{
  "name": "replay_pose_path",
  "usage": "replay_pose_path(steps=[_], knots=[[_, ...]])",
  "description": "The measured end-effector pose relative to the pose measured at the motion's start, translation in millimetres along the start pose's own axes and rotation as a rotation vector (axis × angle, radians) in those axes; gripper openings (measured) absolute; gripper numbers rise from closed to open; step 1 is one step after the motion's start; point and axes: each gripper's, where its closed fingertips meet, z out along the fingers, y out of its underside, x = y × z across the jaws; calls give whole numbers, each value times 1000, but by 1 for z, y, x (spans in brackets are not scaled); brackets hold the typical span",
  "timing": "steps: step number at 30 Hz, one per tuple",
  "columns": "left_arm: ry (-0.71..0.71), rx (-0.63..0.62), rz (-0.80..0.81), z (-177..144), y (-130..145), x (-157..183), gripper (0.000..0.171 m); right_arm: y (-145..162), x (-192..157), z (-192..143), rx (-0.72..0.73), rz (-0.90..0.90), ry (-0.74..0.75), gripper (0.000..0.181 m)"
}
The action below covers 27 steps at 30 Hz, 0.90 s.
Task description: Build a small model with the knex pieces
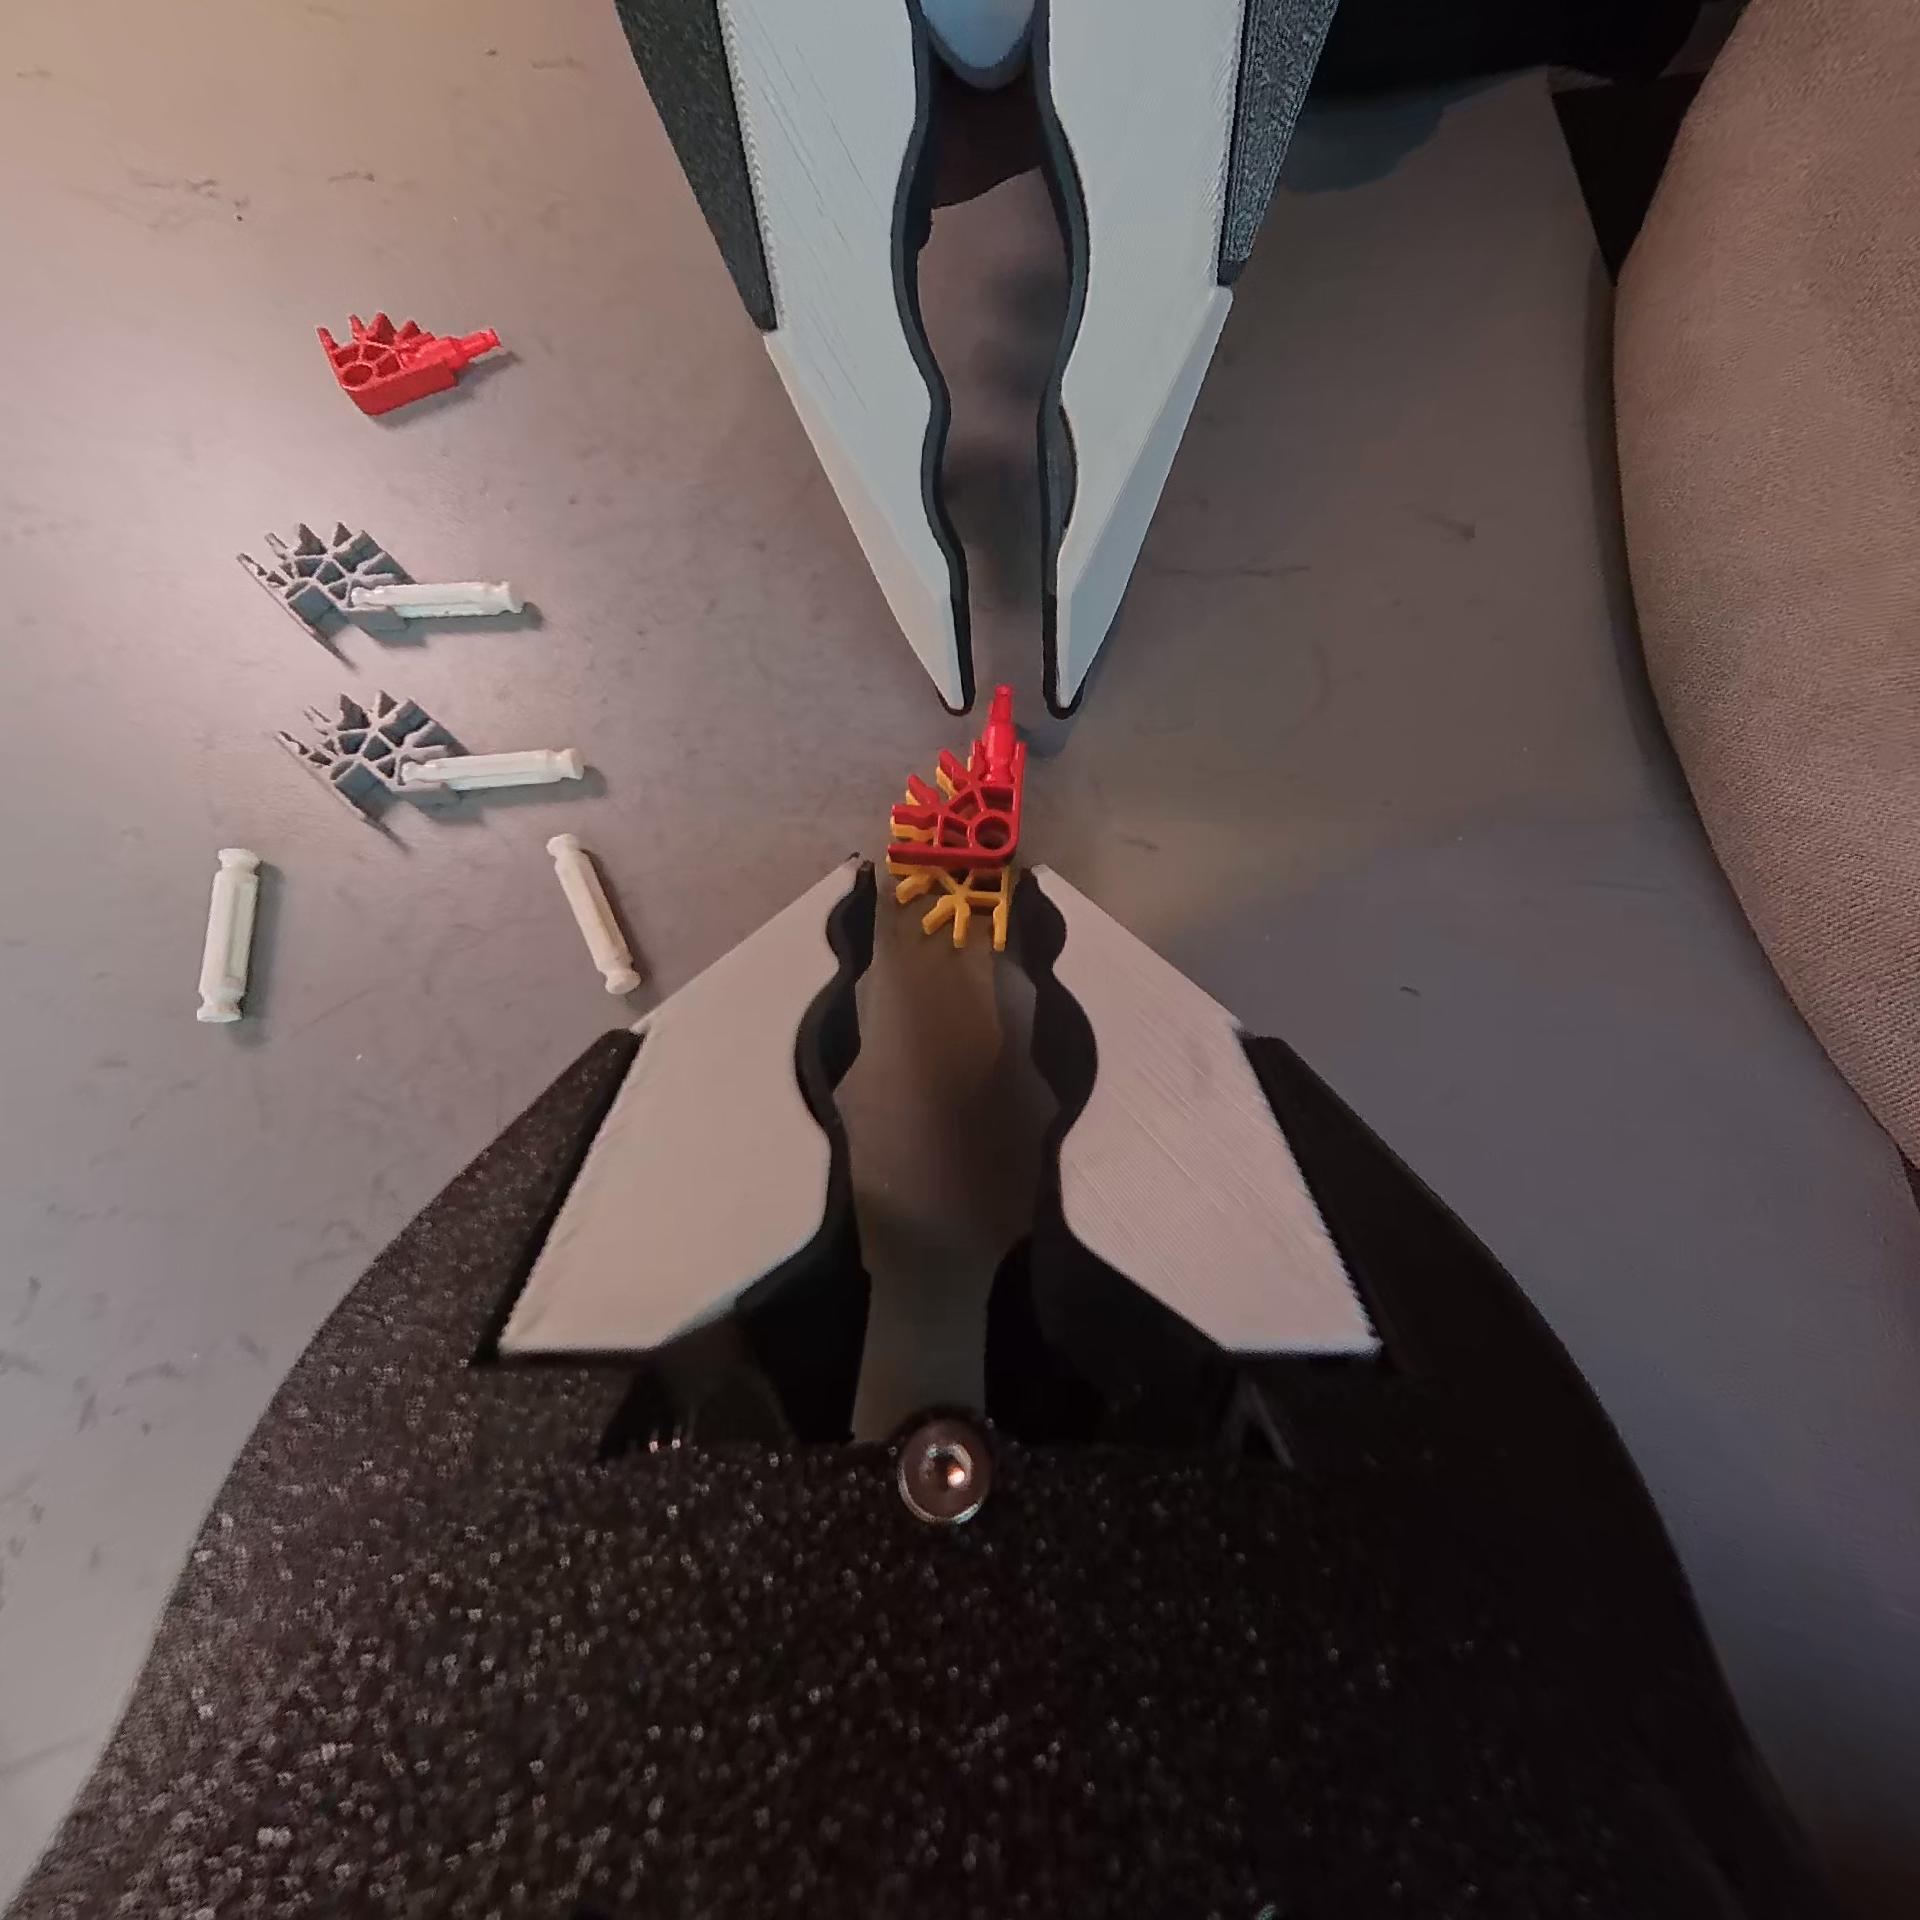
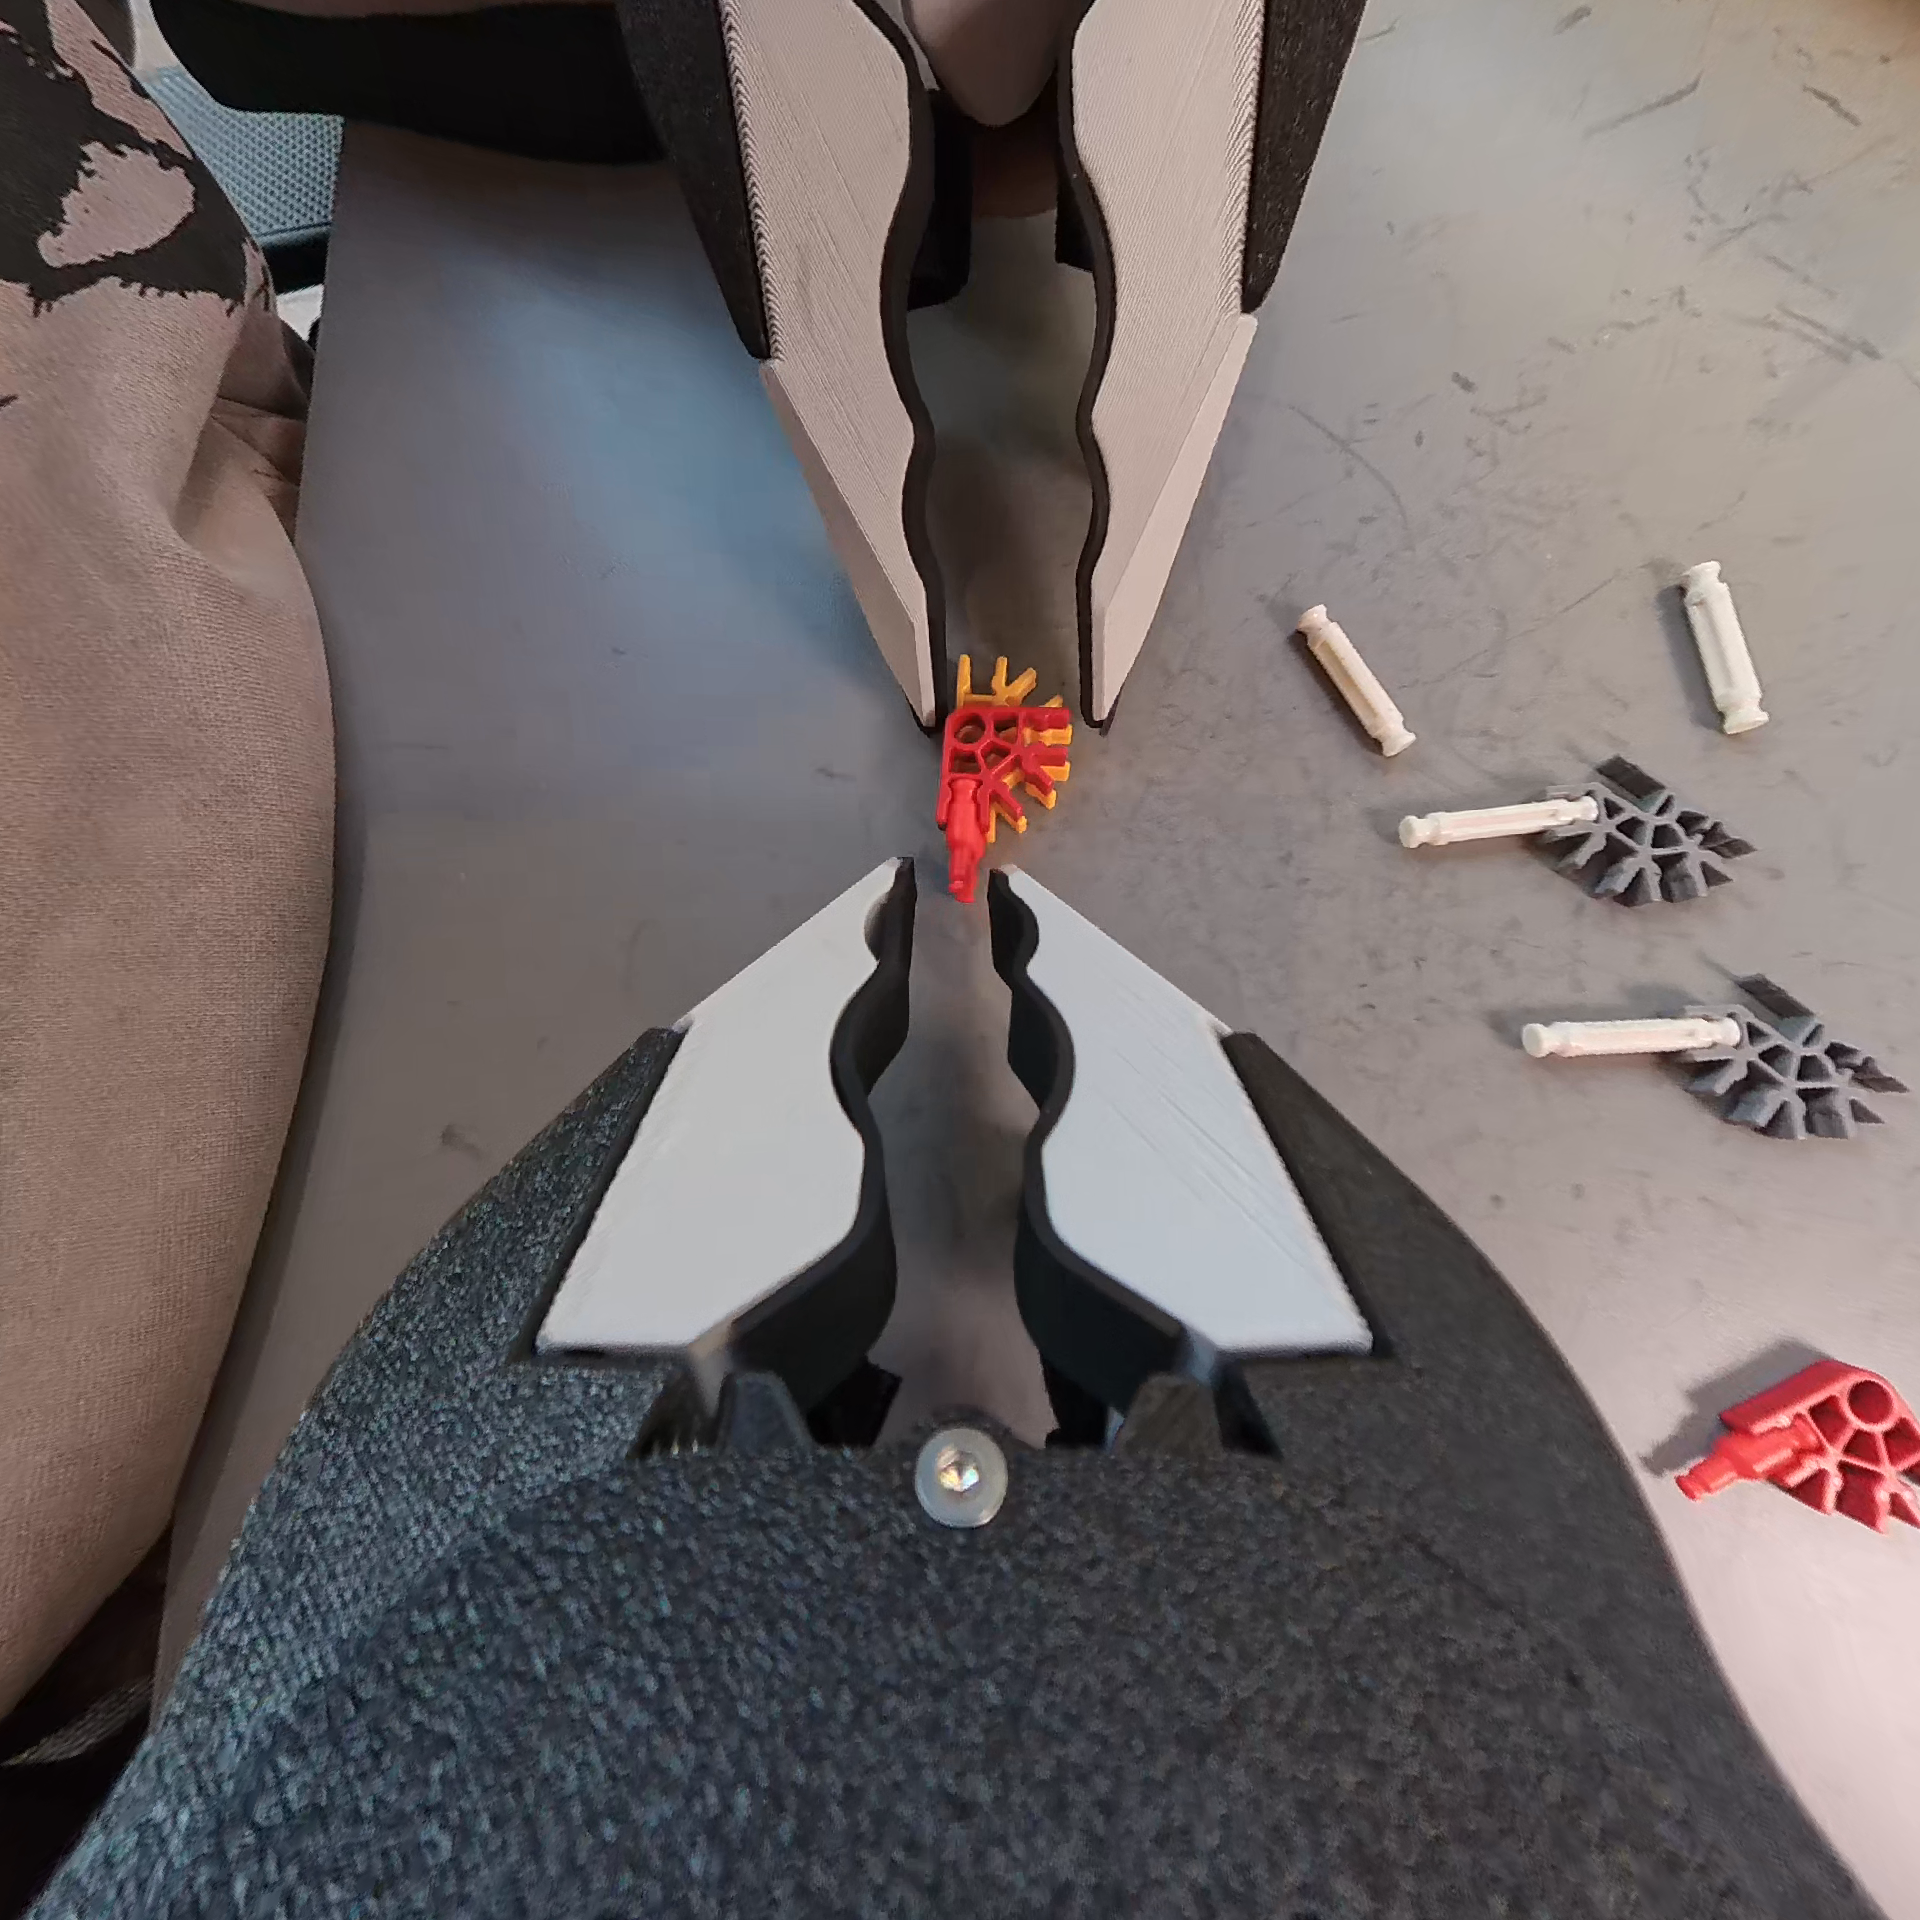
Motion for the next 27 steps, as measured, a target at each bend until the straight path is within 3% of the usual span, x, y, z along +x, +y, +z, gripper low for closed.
replay_pose_path(steps=[5,11,27], knots=[[-2,0,-2,0,0,-1,26,0,3,-7,19,9,-9,14],[-13,-2,-3,-1,1,-3,25,-3,31,-24,113,103,51,14],[-30,0,-4,-2,2,-7,24,2,51,-16,120,108,137,14]])
